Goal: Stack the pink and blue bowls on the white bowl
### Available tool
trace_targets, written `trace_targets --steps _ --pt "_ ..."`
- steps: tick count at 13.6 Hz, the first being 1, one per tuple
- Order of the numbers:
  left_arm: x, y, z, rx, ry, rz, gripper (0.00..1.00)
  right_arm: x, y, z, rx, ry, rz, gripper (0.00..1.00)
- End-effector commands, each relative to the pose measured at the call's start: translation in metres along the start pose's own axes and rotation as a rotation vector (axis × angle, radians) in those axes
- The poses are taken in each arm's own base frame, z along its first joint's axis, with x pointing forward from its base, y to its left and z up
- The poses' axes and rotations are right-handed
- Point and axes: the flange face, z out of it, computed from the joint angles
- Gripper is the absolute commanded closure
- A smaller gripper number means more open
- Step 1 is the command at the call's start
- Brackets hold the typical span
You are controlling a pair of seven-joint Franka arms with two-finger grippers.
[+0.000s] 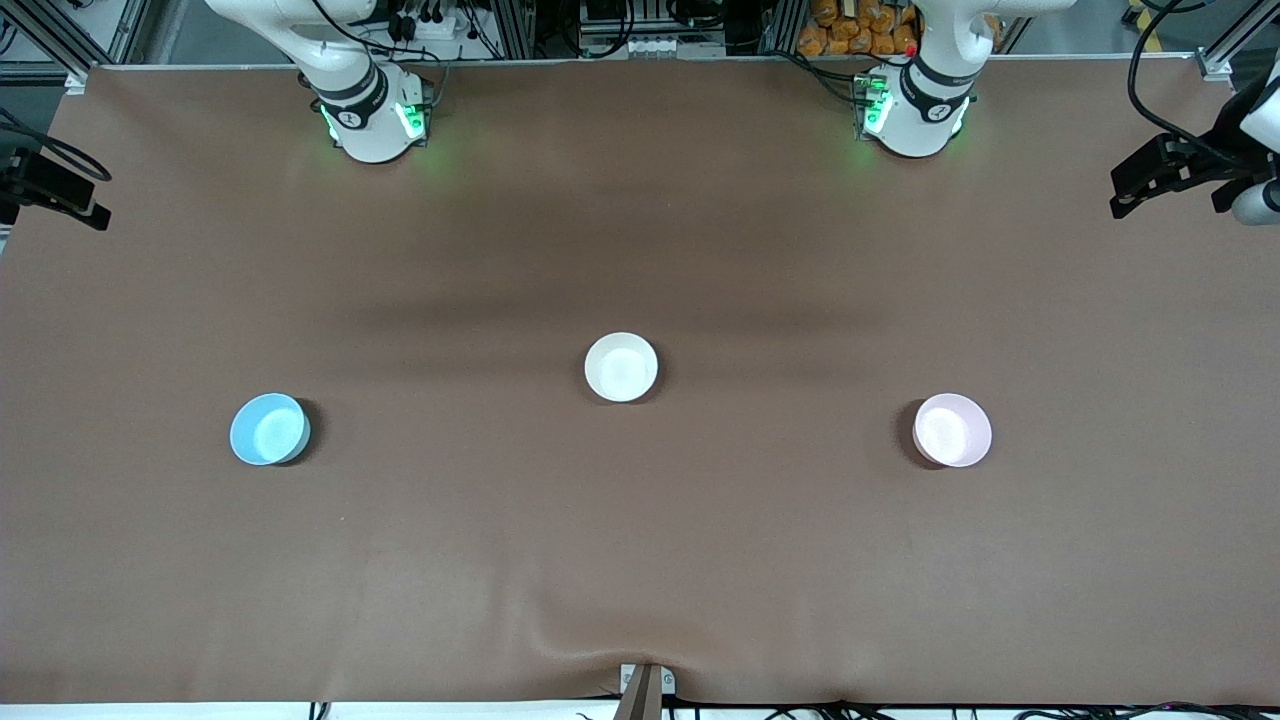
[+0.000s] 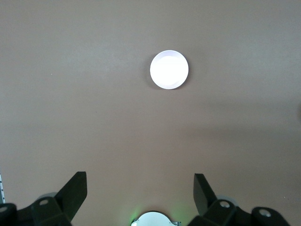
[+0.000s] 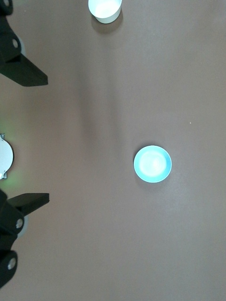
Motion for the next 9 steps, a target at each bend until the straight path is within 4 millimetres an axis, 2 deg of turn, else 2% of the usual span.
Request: trace_targets --steps 1,5,9 --pt "0.002 -0.002 -0.004 0.004 0.003 0.012 0.0 -0.001 0.001 -0.005 -0.008 0.001 0.016 0.0" --pt "0.003 -0.002 -0.004 0.009 0.003 0.011 0.0 -0.001 0.001 -0.005 -0.008 0.001 0.016 0.0" --pt "0.004 -0.013 0.0 -0.002 -0.007 0.016 0.0 -0.001 0.001 -0.005 -0.008 0.001 0.016 0.0"
